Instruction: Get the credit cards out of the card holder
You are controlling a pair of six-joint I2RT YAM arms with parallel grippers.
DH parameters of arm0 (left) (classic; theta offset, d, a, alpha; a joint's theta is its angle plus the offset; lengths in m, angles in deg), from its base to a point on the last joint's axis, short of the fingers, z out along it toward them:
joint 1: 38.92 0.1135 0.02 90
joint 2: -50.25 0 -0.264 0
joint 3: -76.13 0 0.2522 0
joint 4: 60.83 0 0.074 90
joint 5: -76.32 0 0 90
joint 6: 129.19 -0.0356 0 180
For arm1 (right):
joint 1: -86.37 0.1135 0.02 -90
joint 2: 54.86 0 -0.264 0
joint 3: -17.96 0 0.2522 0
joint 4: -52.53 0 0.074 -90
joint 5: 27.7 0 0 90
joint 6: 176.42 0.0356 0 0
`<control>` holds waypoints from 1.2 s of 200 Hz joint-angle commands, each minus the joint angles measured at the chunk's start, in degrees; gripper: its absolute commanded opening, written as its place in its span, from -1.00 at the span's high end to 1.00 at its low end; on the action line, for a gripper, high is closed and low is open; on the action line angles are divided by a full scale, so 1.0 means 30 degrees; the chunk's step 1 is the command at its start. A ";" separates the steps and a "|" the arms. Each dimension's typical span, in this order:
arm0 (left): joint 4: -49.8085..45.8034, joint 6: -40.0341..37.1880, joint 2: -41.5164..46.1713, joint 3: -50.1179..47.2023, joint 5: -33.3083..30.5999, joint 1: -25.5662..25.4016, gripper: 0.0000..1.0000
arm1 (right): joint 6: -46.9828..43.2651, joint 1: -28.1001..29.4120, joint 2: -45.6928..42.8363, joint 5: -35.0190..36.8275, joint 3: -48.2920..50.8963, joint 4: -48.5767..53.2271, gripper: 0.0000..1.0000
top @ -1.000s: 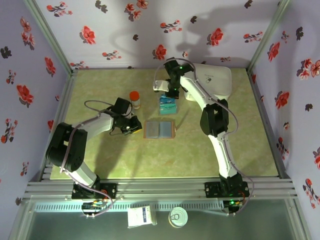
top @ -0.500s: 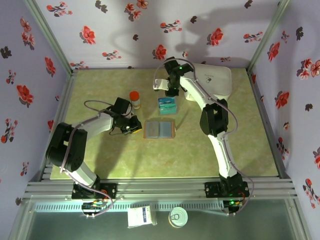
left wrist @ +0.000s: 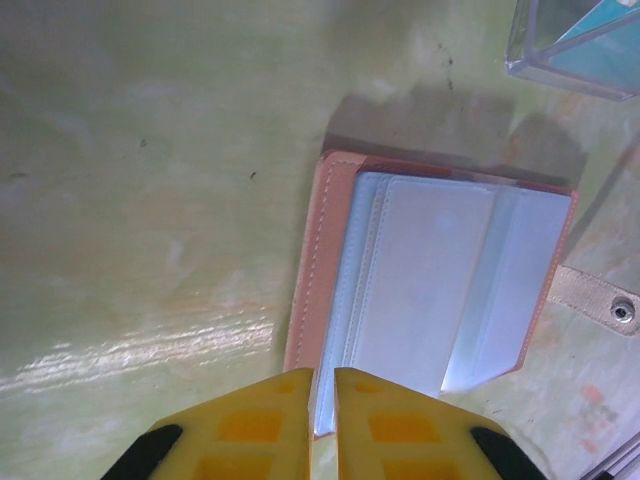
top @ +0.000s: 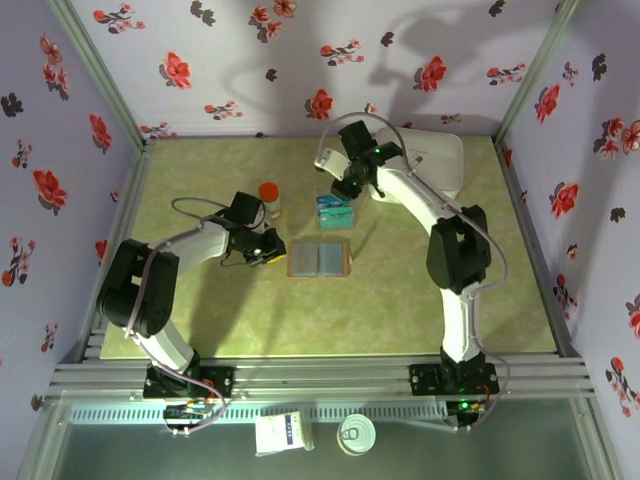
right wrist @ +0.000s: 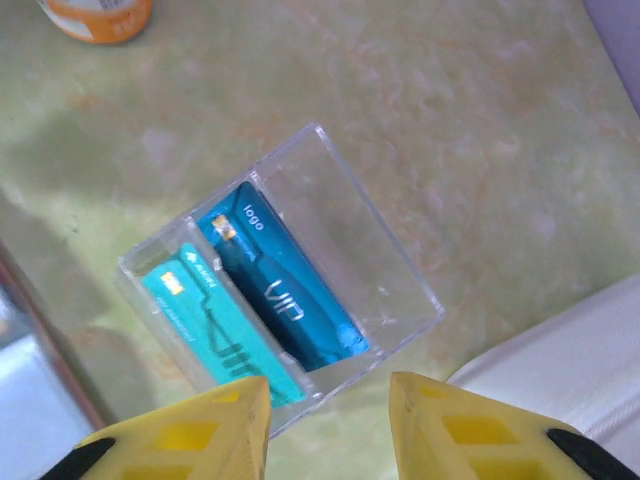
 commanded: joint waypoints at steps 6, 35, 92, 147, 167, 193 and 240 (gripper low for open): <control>0.0714 -0.0204 -0.0798 0.0555 0.0680 0.0098 0.75 | 0.7971 0.0505 -0.2264 -0.0034 0.3050 -0.3779 0.26; 0.1125 -0.0041 -0.1245 0.0657 0.0747 -0.0031 0.78 | 1.4489 0.0857 -0.3844 -0.0861 0.5894 -0.5211 0.30; 0.1214 -0.0002 -0.1834 0.0772 0.0799 -0.0527 0.88 | 2.2581 0.1711 -0.4265 -0.4370 0.9656 -0.6868 0.43; 0.0484 -0.0384 -0.2714 0.1329 0.0738 -0.0707 0.94 | 2.4641 0.2750 -0.3781 -0.5859 1.1927 -0.8983 0.40; 0.0148 -0.0553 -0.3055 0.1535 0.0748 -0.0708 0.95 | 2.5144 0.2923 -0.3300 -0.6243 1.2148 -0.9530 0.39; -0.0282 -0.0672 -0.3198 0.1631 0.0661 -0.0736 0.95 | 2.5442 0.3131 -0.2749 -0.6649 1.2185 -0.9882 0.37; -0.0856 -0.0879 -0.3181 0.1551 0.0172 -0.0736 0.97 | 2.5432 0.3234 -0.1901 -0.7277 1.1964 -0.9945 0.41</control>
